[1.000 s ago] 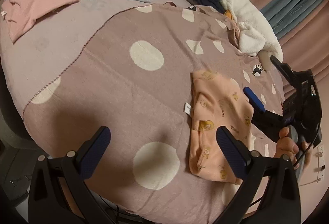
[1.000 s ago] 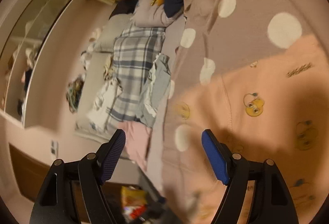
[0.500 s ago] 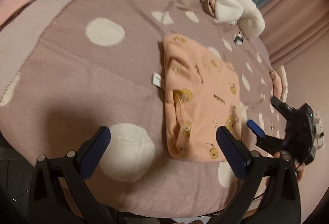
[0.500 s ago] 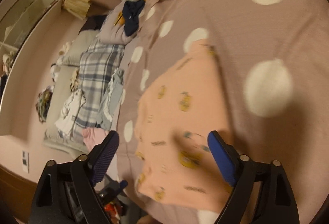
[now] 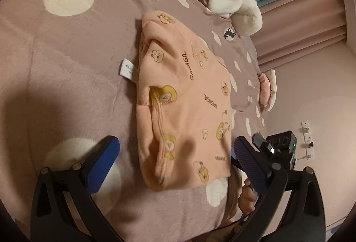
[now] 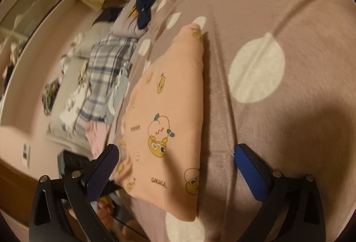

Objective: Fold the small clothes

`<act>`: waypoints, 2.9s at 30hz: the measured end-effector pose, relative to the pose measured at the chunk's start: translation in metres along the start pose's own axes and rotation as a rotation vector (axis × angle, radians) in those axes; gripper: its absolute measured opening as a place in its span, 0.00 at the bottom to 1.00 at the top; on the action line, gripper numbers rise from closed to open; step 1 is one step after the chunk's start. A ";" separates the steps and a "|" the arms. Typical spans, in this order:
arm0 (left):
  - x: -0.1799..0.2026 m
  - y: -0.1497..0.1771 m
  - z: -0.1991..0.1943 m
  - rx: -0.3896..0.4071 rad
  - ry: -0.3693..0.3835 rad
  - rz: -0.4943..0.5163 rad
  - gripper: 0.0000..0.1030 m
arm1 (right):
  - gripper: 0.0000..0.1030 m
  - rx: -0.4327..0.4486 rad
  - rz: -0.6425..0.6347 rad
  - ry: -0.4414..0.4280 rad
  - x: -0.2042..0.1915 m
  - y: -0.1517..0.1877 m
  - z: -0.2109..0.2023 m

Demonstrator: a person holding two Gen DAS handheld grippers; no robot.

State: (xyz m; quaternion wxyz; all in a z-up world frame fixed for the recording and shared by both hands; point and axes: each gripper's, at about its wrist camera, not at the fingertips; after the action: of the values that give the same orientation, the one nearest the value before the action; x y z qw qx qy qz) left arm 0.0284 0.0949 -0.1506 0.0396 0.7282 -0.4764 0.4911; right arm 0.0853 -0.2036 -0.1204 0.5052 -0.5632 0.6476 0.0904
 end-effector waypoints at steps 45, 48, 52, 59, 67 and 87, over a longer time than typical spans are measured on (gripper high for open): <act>0.027 -0.007 0.057 -0.158 0.250 0.150 0.99 | 1.00 -0.131 0.121 -0.158 0.011 -0.045 0.049; 0.034 -0.005 0.064 -0.182 0.269 0.163 0.99 | 1.00 -0.136 0.188 -0.210 0.013 -0.052 0.061; 0.043 -0.004 0.075 -0.200 0.274 0.167 0.99 | 1.00 -0.202 0.118 -0.119 -0.004 -0.051 0.080; 0.050 -0.002 0.081 -0.201 0.222 0.165 0.98 | 0.99 -0.208 0.003 -0.106 -0.014 -0.046 0.085; 0.030 -0.005 0.076 -0.156 0.110 0.101 0.43 | 0.66 -0.179 -0.041 -0.041 -0.007 -0.047 0.077; 0.023 -0.006 0.080 -0.104 0.025 0.096 0.26 | 0.33 -0.072 -0.121 0.102 -0.011 -0.038 0.075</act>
State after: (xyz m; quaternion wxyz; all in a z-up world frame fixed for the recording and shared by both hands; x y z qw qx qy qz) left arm 0.0883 0.0410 -0.1715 0.0597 0.6954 -0.5351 0.4759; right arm 0.1565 -0.1584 -0.1305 0.4556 -0.6230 0.6335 0.0542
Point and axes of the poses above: each gripper's, at about its wrist camera, not at the fingertips, and z roughly the way its jaws point, x to its right, y to its underside, and after that the axes turned 11 degrees about x, right-handed
